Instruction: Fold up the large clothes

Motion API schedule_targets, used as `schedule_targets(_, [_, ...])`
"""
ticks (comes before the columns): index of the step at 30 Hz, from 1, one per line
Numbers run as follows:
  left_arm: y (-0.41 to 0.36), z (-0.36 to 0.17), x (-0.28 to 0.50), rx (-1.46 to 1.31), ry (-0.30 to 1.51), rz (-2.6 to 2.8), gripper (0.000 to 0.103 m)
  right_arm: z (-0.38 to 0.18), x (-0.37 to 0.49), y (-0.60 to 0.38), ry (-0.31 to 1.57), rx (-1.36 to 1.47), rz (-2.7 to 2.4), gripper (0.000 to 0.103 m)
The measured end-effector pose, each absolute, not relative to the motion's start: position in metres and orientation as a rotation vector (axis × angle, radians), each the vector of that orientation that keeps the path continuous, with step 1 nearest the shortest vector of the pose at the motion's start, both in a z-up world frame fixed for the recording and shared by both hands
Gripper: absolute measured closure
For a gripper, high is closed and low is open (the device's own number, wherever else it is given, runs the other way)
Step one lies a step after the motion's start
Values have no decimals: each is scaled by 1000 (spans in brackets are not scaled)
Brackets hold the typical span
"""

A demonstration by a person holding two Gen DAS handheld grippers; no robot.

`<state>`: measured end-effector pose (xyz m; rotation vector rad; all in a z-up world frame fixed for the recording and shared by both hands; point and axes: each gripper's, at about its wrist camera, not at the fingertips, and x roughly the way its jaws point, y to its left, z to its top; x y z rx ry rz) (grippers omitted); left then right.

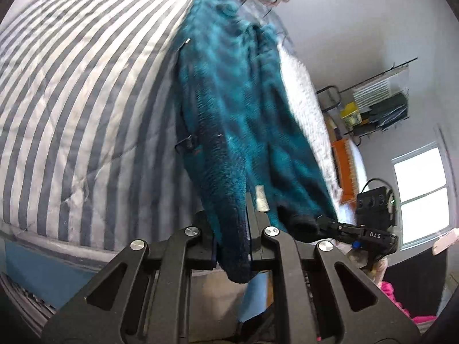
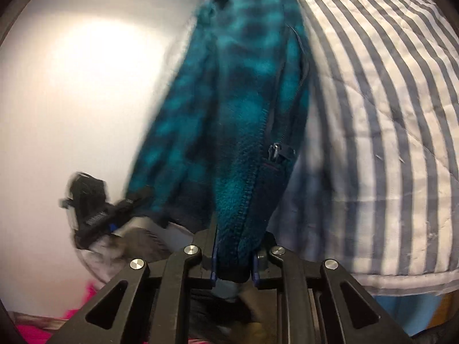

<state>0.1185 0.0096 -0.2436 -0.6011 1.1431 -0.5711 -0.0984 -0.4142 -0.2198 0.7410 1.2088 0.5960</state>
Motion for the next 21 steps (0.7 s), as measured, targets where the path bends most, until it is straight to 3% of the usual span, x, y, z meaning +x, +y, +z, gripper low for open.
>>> schedule_targets(9, [-5,-197,166,-659,1056,-588,92,-188,-77,-438,1072,872,636,88])
schedule_targets(21, [-25,-165,266,-666,1002,-539,92,-133,16,-435,1006,732,481,88])
